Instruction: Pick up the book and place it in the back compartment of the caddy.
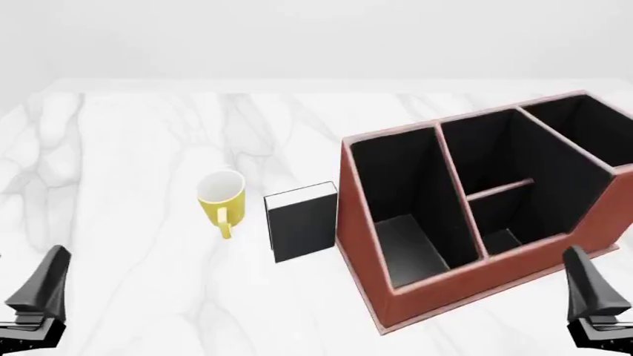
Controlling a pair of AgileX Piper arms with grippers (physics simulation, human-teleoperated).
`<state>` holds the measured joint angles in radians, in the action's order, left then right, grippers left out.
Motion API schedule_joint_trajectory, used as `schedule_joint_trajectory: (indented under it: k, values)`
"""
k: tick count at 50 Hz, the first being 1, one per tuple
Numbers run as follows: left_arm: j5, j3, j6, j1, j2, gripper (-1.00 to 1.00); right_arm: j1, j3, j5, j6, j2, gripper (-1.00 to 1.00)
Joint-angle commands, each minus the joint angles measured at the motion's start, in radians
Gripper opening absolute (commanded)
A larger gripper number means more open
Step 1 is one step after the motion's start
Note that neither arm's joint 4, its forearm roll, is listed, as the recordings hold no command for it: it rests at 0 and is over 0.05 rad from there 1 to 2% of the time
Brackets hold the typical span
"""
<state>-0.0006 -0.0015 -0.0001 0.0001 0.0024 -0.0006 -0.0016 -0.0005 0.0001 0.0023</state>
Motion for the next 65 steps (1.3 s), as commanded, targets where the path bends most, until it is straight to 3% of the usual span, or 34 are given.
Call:
schedule_joint_trajectory:
  k: [1, 15, 17, 18, 20, 24, 28, 34, 37, 45, 51, 55, 57, 59, 65]
  values:
    - [-0.001, -0.003, 0.001, -0.001, 0.006, 1.0, -0.002, -0.004, -0.001, 0.0, 0.005, 1.0]
    - [-0.031, 0.0, -0.003, 0.009, 0.049, 1.0, 0.0, -0.002, -0.007, -0.001, 0.01, 1.0]
    - [-0.018, -0.008, 0.047, -0.016, 0.025, 1.0, 0.0, -0.002, -0.008, -0.001, 0.012, 1.0]
    - [-0.059, -0.012, 0.092, 0.019, 0.095, 1.0, 0.0, -0.002, -0.007, -0.001, 0.012, 1.0]
    - [0.011, -0.052, 0.026, 0.024, 0.001, 1.0, 0.0, -0.002, -0.009, 0.0, 0.015, 1.0]
    - [0.034, -0.095, 0.007, 0.039, 0.0, 1.0, 0.001, -0.002, -0.009, -0.001, 0.013, 1.0]
    - [-0.025, -0.116, 0.056, -0.021, 0.143, 1.0, 0.0, -0.002, -0.008, 0.002, 0.014, 1.0]
    - [-0.001, -0.254, 0.077, -0.056, 0.262, 1.0, 0.002, -0.003, -0.007, 0.003, 0.014, 1.0]
    - [0.009, -0.326, 0.126, -0.072, 0.323, 1.0, 0.002, -0.003, -0.006, 0.003, 0.012, 1.0]
    - [0.098, -0.524, 0.142, -0.117, 0.428, 1.0, 0.002, -0.002, -0.007, 0.006, 0.015, 1.0]
    - [0.178, -0.675, 0.245, -0.164, 0.527, 1.0, 0.001, -0.002, -0.015, 0.006, 0.022, 1.0]
    - [0.217, -0.731, 0.241, -0.232, 0.6, 1.0, 0.0, -0.002, -0.024, 0.011, 0.034, 1.0]
    - [0.184, -0.723, 0.375, -0.207, 0.625, 1.0, -0.001, -0.001, -0.028, 0.01, 0.038, 1.0]
    - [0.211, -0.78, 0.331, -0.238, 0.659, 1.0, -0.001, -0.001, -0.029, 0.009, 0.038, 1.0]
    - [0.246, -0.874, 0.38, -0.266, 0.739, 1.0, -0.001, -0.001, -0.026, 0.009, 0.035, 1.0]
